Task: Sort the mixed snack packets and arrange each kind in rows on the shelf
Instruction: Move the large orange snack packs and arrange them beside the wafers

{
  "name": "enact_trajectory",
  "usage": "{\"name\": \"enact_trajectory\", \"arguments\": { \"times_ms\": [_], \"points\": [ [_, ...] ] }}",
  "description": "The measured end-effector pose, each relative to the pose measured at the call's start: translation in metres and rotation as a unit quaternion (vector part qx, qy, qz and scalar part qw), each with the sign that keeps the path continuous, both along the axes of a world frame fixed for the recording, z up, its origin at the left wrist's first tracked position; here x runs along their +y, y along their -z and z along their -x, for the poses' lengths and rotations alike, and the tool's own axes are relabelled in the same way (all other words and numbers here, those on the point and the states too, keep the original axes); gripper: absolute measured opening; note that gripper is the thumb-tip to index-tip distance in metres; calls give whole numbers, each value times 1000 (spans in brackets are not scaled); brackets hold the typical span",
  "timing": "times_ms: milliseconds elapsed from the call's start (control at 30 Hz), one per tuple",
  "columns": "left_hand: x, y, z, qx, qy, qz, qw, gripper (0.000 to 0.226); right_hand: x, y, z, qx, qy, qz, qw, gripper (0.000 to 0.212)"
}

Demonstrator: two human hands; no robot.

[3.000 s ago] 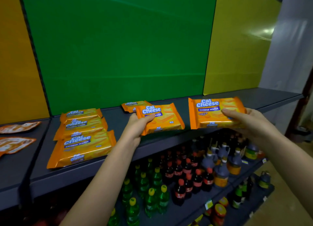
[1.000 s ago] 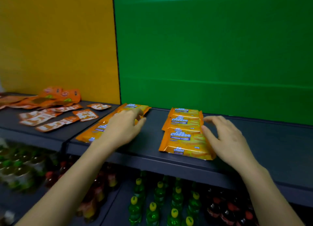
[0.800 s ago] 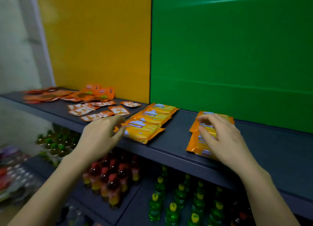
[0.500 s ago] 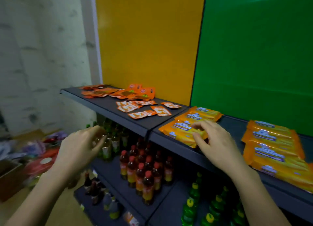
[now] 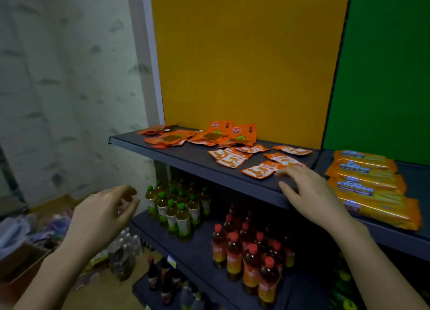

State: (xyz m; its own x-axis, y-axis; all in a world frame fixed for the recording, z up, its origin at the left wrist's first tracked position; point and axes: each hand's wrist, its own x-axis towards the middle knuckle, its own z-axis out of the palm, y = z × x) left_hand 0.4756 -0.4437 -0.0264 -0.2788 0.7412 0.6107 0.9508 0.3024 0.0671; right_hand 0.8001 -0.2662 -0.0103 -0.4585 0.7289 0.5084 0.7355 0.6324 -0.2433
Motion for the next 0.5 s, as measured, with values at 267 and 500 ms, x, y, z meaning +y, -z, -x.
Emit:
{"name": "enact_trajectory", "arguments": {
  "times_ms": [267,500],
  "points": [
    [67,-24,74,-64,47,13,997,24,56,-22,68,-39,60,24,997,27],
    [171,-31,127,-55,91,30,994,22,128,-29,112,-56,130,32,989,27]
  ]
}}
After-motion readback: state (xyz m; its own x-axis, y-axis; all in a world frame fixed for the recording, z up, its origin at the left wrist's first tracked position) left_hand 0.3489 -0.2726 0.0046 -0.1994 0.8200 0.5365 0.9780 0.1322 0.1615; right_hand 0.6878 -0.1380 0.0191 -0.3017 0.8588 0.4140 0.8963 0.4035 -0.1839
